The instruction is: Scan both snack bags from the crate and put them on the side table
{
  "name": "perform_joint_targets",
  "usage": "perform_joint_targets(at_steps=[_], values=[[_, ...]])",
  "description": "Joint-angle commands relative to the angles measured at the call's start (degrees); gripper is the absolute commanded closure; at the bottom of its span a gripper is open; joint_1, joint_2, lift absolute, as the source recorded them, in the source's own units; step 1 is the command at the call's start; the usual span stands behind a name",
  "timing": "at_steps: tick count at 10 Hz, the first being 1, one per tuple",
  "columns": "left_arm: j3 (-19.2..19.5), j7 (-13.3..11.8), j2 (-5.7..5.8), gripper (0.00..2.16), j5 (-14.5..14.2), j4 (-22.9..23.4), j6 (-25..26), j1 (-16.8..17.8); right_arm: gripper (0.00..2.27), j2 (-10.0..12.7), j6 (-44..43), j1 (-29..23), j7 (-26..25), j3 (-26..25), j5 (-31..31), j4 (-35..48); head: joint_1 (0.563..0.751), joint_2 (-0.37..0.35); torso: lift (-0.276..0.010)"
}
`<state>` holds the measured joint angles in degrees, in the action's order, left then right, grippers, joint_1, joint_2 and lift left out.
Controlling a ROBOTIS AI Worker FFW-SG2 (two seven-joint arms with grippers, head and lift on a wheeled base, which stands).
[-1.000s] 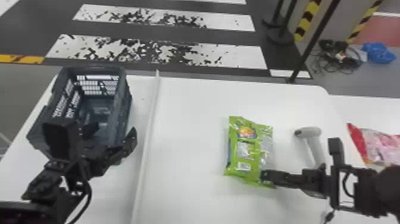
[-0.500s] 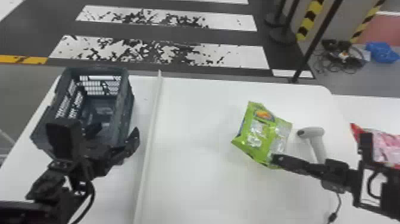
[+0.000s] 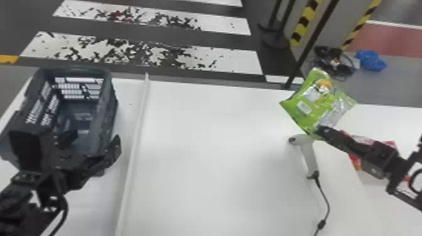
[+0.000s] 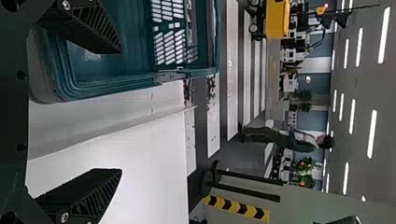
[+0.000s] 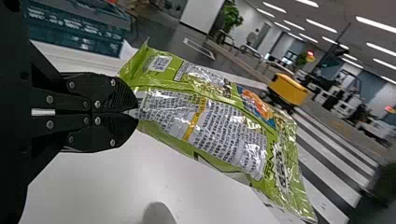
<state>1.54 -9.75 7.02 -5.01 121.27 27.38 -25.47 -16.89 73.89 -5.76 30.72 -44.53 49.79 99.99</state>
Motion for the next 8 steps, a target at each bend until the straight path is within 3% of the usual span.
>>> perform_joint_targets(at_steps=[1, 4, 6, 7, 8], values=[[0.05, 0.0, 0.01, 0.09, -0.09, -0.16, 0.0, 0.16, 2.24, -0.25, -4.49, 2.51, -2.59, -5.04, -0.93, -4.36, 0.695, -0.238, -0.087], [0.13, 0.0, 0.1, 0.09, -0.18, -0.07, 0.0, 0.24, 2.24, -1.57, -20.13, 4.36, -12.61, -7.07, -5.32, -14.56, 0.695, -0.35, -0.087], [0.13, 0.0, 0.01, 0.09, -0.27, -0.07, 0.0, 0.33, 2.24, -4.21, -30.33, 6.2, -17.36, -4.52, -8.93, -24.31, 0.695, -0.35, -0.087], [0.13, 0.0, 0.1, 0.09, -0.27, 0.02, 0.0, 0.24, 2.05, -5.09, -33.14, 7.08, -18.41, -3.11, -10.59, -28.09, 0.695, -0.35, -0.087], [0.05, 0.0, 0.18, 0.09, -0.27, 0.19, 0.0, 0.24, 1.69, -6.05, -35.78, 7.43, -19.91, -1.0, -11.83, -30.73, 0.695, -0.35, -0.087]])
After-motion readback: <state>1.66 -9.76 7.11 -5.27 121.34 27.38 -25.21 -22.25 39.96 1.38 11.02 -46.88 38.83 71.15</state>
